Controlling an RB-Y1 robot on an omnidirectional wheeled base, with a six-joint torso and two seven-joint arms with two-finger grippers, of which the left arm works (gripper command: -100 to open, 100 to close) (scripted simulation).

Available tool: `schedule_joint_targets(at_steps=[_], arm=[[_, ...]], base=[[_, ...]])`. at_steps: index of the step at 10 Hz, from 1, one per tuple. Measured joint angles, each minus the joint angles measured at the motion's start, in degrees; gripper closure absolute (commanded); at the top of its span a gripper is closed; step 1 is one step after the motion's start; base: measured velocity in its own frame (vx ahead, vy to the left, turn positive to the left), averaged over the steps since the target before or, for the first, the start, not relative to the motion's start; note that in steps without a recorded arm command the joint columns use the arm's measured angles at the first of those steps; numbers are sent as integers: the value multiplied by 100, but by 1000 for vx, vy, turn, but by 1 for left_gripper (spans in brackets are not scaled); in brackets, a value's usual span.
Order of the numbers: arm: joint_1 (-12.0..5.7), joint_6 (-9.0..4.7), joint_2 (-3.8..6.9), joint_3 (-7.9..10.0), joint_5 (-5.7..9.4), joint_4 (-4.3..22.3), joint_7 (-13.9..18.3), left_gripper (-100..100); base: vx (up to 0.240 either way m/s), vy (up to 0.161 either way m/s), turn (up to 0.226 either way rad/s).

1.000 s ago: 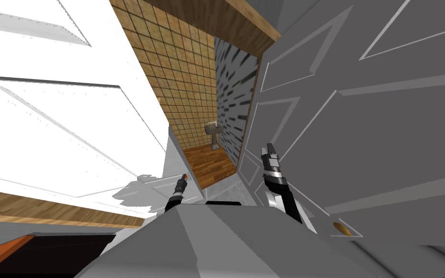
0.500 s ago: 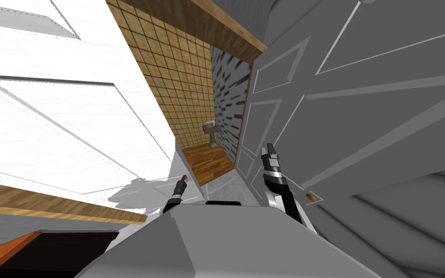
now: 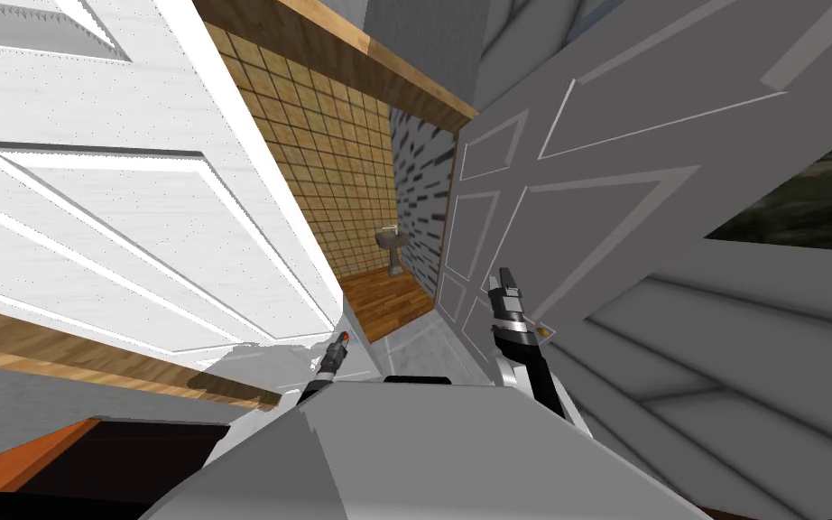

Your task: Pull the door open

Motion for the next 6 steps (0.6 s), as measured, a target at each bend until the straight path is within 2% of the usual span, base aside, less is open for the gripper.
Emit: schedule_joint_targets(at_steps=[1,2,4,6], arm=[[31,6,-9,-23,-11,-1,13,100],[72,-40,44,-28,-19,4,45,100],[162,-247,128,-97,-65,41,144,100],[261,-421,210,-168,-113,97,235,100]], base=[[-182,-15,-177],[-241,52,-166],[-246,66,-148],[-183,37,-134]])
